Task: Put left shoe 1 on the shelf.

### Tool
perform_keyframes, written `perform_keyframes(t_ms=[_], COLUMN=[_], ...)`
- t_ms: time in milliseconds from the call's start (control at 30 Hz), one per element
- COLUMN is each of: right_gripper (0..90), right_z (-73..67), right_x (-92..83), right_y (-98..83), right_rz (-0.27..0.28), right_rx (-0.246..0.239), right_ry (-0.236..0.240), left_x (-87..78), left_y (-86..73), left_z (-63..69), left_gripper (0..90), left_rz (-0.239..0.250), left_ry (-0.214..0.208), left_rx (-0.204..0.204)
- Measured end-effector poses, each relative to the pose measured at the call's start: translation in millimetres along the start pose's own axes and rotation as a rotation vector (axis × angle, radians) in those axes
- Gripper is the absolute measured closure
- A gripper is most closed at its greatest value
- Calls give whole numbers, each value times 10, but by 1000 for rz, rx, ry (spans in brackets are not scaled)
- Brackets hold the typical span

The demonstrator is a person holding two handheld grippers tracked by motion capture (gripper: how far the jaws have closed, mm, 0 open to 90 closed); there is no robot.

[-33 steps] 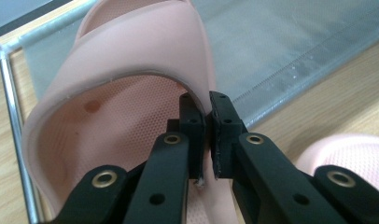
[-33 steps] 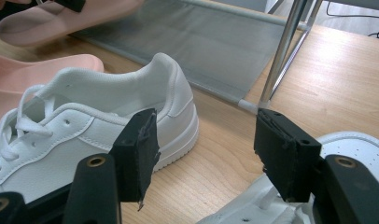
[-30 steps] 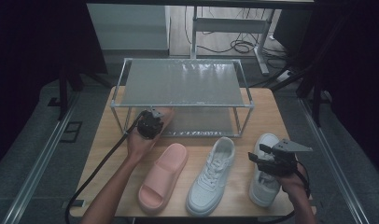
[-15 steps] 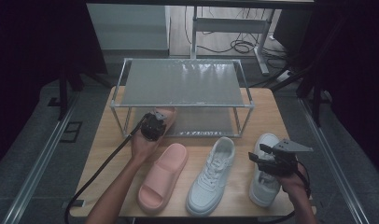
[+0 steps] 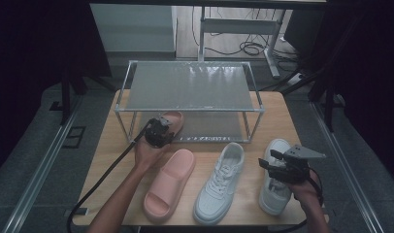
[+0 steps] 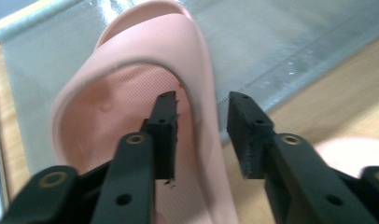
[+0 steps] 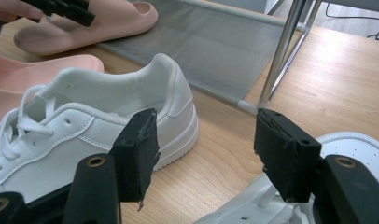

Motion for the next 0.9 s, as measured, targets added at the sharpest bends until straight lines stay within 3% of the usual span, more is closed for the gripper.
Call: perform_keyframes(t_ms=[200,367,600,900], right_gripper=[402,401,401,401], right_z=[10,4,-3,4], right_x=[-21,-23,-15,-30], right_y=[3,5,5,3], right_rz=[4,1,1,2], right_rx=[2,-2,2,1], right_ry=[-3,-5,-6,-8], left_x=[-210,-388,-555,-608], left_y=[-225,-454,-764,-1103], left_z=[-48,-67,-125,-164], left_gripper=[627,762,900,900], left_rz=[20,25,24,-21], left_ry=[-29,-57,-87,-104], left_rx=[-2,21,6,9])
Point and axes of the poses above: each handheld gripper's, and its own axes: x roughly forward along the jaws, y roughly out of its top, z roughly to its right, the point moved 3 cm from there along x, roughly forward along the jaws, and after that the axes turned 13 degrees about -z, right-handed, at the moved point
